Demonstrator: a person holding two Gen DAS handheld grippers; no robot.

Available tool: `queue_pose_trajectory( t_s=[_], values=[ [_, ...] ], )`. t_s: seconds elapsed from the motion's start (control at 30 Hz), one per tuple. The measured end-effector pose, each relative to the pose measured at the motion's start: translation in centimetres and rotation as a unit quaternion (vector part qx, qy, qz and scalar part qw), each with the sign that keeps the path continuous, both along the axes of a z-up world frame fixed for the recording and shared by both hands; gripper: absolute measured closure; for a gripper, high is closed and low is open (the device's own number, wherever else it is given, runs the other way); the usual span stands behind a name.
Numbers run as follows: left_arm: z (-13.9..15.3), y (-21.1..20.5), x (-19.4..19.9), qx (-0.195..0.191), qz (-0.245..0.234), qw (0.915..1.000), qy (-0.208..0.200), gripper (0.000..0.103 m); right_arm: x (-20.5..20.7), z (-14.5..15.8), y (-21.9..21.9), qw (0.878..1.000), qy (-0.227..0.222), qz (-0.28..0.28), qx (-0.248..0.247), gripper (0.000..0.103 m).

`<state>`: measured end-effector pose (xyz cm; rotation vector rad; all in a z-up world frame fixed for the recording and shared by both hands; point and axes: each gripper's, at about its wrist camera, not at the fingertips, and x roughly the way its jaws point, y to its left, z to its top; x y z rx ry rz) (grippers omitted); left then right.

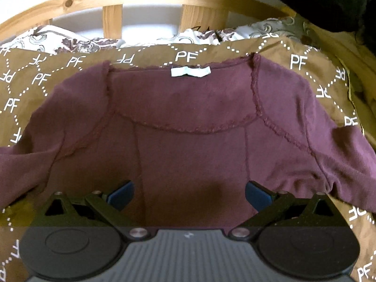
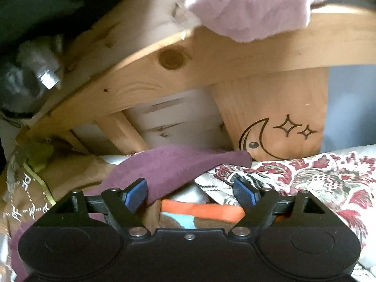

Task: Fold small clothes
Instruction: 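Reach the right gripper to the sleeve cuff nearest it and close, then carry the held sleeve across the shirt body with the right gripper, then open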

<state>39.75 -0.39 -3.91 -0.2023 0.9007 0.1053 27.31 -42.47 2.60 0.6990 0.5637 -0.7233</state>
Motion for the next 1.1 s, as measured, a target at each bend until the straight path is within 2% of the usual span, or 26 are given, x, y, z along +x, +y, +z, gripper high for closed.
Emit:
queue_pose_trajectory(
  t_s=[0.1,0.13,0.23,0.27,0.33,0.4,0.47,0.57,0.63,0.73,0.87,0.97,1.03,1.1],
  values=[
    [0.4,-0.1,-0.6,0.010,-0.013,0.9998,-0.010,0.000,0.3,-0.7,-1.1,0.999,-0.011,-0.029,0.016,0.026],
    [0.4,-0.2,-0.7,0.015,-0.017,0.9997,-0.013,0.000,0.5,-1.0,-1.3,0.999,-0.014,-0.036,0.017,0.031],
    [0.5,-0.5,-1.4,0.018,-0.026,0.9992,-0.024,0.000,0.8,-1.9,-1.4,0.998,-0.013,-0.054,0.006,0.054],
    [0.4,-0.4,-1.8,0.016,-0.029,0.9992,-0.024,0.000,0.8,-2.1,-1.4,0.998,-0.022,-0.058,0.004,0.066],
    [0.2,-0.3,-2.7,0.011,-0.042,0.9988,-0.024,0.000,0.4,-2.2,-1.3,0.997,-0.046,-0.065,0.003,0.078],
    [0.1,-0.2,-3.5,0.015,-0.041,0.9987,-0.028,0.000,0.3,-1.7,-0.3,0.997,-0.048,-0.055,-0.024,0.086],
    [0.0,0.1,-4.1,0.016,-0.031,0.9992,-0.022,0.000,0.2,-0.6,1.6,0.996,-0.041,-0.036,-0.072,0.095],
    [-0.2,0.8,-4.4,-0.001,-0.027,0.9995,-0.018,0.000,0.3,1.4,4.6,0.986,-0.045,0.005,-0.160,0.097],
    [-0.1,1.5,-4.6,-0.009,-0.017,0.9996,-0.018,0.000,0.5,2.7,6.6,0.975,-0.055,0.037,-0.211,0.097],
    [0.1,2.6,-5.0,-0.012,-0.009,0.9997,-0.019,0.000,0.9,4.8,9.1,0.961,-0.076,0.077,-0.253,0.097],
    [0.9,4.5,-6.0,0.010,0.020,0.9990,-0.039,0.000,2.1,7.8,13.6,0.927,-0.114,0.153,-0.324,0.098],
    [1.3,6.6,-7.0,0.021,0.059,0.9964,-0.057,0.000,3.7,9.4,16.9,0.904,-0.142,0.248,-0.319,0.098],
    [1.7,8.1,-7.4,0.020,0.079,0.9947,-0.063,0.000,5.2,9.9,19.7,0.880,-0.153,0.315,-0.320,0.099],
    [1.9,9.5,-8.0,0.020,0.103,0.9921,-0.070,0.000,6.1,10.0,23.1,0.848,-0.160,0.377,-0.336,0.099]
  ],
)
